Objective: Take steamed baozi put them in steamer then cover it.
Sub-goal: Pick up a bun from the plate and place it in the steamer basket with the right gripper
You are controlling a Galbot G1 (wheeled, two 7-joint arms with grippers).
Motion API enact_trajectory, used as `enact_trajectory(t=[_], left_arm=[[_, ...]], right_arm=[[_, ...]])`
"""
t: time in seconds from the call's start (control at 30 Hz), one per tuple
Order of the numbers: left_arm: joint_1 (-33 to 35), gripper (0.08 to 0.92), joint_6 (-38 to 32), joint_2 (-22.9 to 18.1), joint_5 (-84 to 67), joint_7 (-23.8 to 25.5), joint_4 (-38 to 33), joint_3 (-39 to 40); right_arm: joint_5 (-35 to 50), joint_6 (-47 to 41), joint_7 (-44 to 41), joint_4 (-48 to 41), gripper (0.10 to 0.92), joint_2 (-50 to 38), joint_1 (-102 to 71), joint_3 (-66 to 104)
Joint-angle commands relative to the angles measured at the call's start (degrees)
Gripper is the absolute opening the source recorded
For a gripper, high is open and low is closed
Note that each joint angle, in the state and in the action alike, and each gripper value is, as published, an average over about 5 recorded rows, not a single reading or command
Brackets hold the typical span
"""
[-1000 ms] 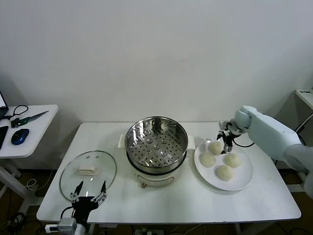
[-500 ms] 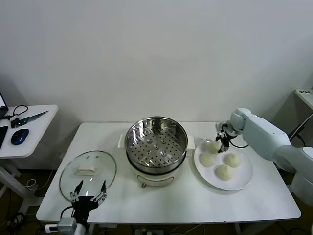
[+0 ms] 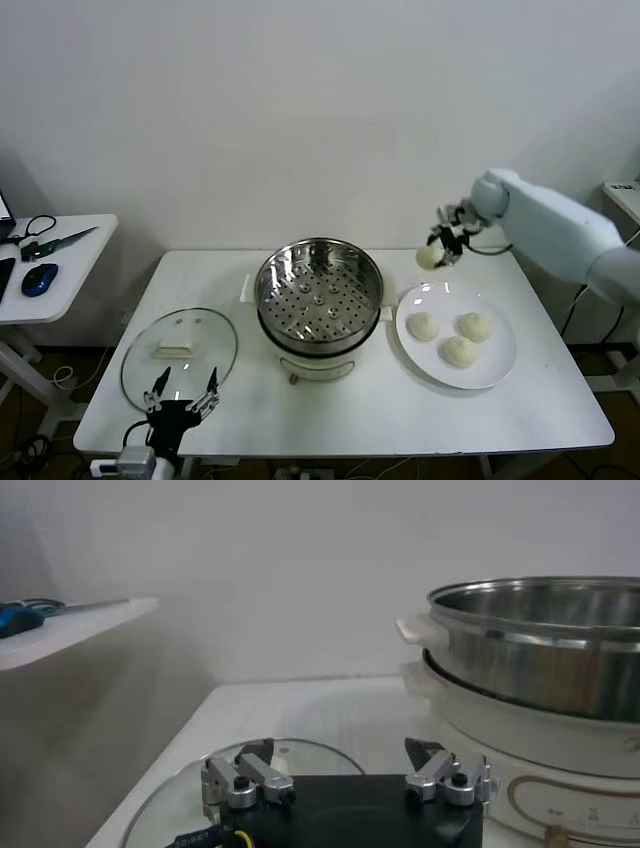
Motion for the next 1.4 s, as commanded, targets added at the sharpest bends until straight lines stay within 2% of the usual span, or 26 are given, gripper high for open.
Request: enact_trajectory(t=[0.03, 0.13, 0.23, 0.47, 0.6, 0.93, 1.4], left_arm=[[-0.2, 0.823, 0.0, 0.1, -0.2, 0.0, 0.0, 0.0], [-0.2, 0.823, -0.1, 0.1, -0.4, 0.0, -0.1, 0.0], [-0.2, 0.823, -0.1, 0.0, -0.5, 0.0, -0.3, 0.0], [-0.2, 0.823, -0.1, -0.1, -1.2, -0.1, -0.8, -0.2], [-0.1, 0.823, -0.1, -0.3, -1.2, -0.2, -1.0, -0.2], [0.0, 0.823, -0.5, -0.2, -1.5, -0.7, -0.3, -0.6], [-0.9, 0.823, -0.9, -0.1, -1.9, -1.4, 0.8, -0.9]], right_arm=[[7.2, 17.2, 2.3, 23.8, 0.641, 3.6, 26.5, -18.8], [2.3, 19.3, 4.7, 30.7, 0.640, 6.3, 25.4, -18.7], [-3.6, 20.4, 6.4, 32.4, 0.639, 8.6, 20.4, -17.1], [-19.6, 22.3, 9.3, 21.4, 0.641, 12.0, 5.4, -11.9], [-25.6, 23.3, 10.7, 13.7, 0.643, 14.6, -1.5, -8.5], [-30.9, 25.3, 12.2, -0.8, 0.643, 21.1, -9.2, -2.2], [-32.9, 27.9, 12.8, -9.6, 0.645, 25.6, -12.0, 1.2]])
